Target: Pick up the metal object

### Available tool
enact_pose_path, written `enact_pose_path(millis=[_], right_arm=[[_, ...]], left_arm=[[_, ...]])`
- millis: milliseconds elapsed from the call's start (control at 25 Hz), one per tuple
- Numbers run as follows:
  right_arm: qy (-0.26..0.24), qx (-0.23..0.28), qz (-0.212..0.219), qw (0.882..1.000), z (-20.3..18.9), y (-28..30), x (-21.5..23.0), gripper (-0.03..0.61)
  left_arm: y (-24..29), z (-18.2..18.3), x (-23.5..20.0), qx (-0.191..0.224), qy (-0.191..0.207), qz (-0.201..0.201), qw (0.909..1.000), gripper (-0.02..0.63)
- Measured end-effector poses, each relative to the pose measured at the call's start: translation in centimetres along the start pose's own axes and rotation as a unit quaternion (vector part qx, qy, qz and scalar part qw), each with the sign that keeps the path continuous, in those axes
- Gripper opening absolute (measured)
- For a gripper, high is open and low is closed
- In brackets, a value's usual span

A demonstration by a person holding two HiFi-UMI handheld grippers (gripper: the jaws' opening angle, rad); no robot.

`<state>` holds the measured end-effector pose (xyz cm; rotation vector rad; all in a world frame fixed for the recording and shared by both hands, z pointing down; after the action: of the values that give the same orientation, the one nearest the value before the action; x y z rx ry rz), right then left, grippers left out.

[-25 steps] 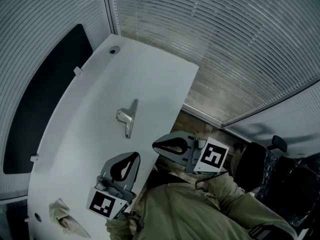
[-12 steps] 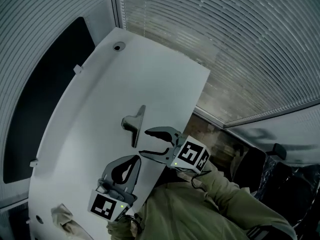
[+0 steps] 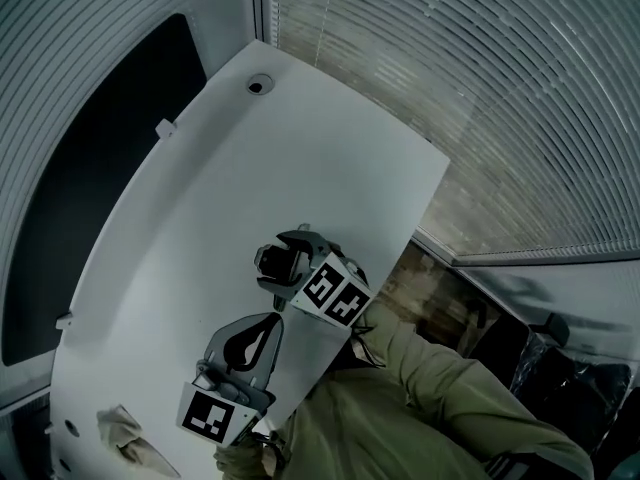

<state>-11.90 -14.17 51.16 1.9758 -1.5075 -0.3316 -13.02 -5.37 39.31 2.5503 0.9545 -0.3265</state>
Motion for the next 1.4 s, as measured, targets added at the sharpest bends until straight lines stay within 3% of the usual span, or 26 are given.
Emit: enact_pose_path(millis=[200, 440, 720, 880, 1120, 1400], right_arm=[[-0.045, -0.05, 0.011, 0.998, -1.1, 2.3, 0.1, 0.337], [-0.111, -0.063, 0.003, 0.992, -1.4, 3.3, 0.0, 0.337], [-0.126, -0.047, -0.005, 0.991, -1.3, 3.0, -0.1, 0.336], [-0.13, -0.051, -0.004, 0.99, -1.4, 2.9, -0.1, 0.302], [-0.117, -0.061, -0.006, 0.991, -2.2, 2.2, -1.0, 0.301], [-0.081, -0.033, -0.033, 0.996, -2.2, -0.7, -2.0, 0.301]], left_arm=[[0.6, -0.1, -1.2, -0.004, -0.012, 0.007, 0.9999, 0.006], [1.2, -0.2, -2.2, -0.003, -0.017, 0.008, 0.9998, 0.006], [1.1, 0.0, -2.3, -0.001, -0.018, 0.011, 0.9998, 0.006], [0.7, 0.1, -2.1, 0.003, -0.014, 0.014, 0.9998, 0.006], [-0.6, 0.2, -1.6, 0.008, -0.007, 0.02, 0.9998, 0.006], [-1.9, 0.3, -0.3, 0.02, 0.009, 0.008, 0.9997, 0.006]])
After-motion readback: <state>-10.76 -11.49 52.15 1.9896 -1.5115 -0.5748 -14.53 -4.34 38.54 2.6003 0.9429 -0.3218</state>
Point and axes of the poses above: the fingertips, and each gripper's own axes: y forward along the fingers, x to its right, z out of its top, the point moved 3 cm from there along -y, backward along the fingers, and after that the axes turned 1 degree about -y, right-handed, at the moved point
